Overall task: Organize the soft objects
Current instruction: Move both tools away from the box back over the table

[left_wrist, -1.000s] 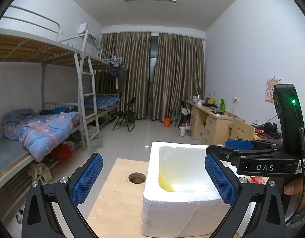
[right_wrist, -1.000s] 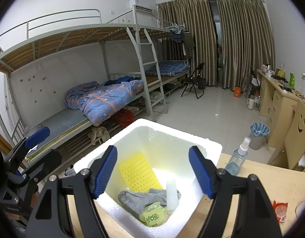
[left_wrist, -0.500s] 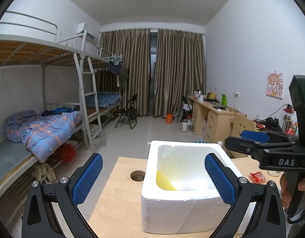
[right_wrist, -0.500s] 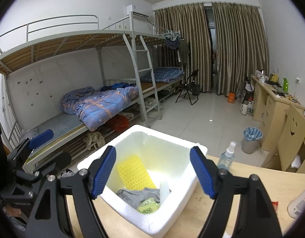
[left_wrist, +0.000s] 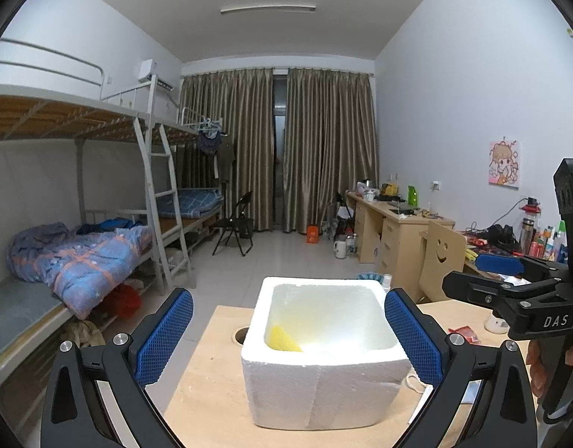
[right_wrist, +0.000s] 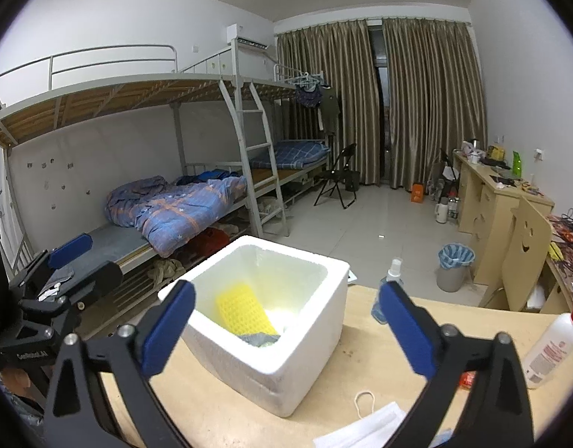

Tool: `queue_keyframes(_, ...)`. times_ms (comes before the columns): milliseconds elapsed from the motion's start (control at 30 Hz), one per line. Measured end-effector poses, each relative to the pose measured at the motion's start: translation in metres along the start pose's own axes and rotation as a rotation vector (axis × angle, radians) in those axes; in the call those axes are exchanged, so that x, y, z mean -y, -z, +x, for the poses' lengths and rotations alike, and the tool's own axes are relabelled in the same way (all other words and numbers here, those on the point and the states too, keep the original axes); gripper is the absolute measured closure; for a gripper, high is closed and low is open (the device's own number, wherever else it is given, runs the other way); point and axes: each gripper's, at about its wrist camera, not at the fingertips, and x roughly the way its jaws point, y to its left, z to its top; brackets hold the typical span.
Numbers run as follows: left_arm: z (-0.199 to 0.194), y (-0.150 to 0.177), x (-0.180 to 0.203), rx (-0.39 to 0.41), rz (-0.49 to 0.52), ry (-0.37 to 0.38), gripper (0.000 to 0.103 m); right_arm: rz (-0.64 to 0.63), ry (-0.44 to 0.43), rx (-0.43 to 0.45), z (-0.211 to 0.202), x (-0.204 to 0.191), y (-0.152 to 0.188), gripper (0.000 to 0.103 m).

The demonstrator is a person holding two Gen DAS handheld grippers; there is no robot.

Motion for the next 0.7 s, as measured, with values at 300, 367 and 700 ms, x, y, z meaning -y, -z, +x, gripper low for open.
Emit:
queue_keyframes(300, -0.036, 0.0, 0.02, 0.026, 0.016, 0.036, 0.0, -0.016, 0.035, 0.04, -0.032, -0.006, 0.011, 0.0)
queue_keyframes(367, -0.045, 0.002, 0.024, 0.036, 0.022, 0.039, 0.0, -0.019, 0.046, 0.054, -0.041, -0.008, 0.014, 0.0)
queue_keyframes(700, -0.097, 0.012, 0.041, 0.069, 0.03, 0.061, 0.0, -0.025, 0.081, 0.093, -0.084, -0.019, 0.032, 0.0)
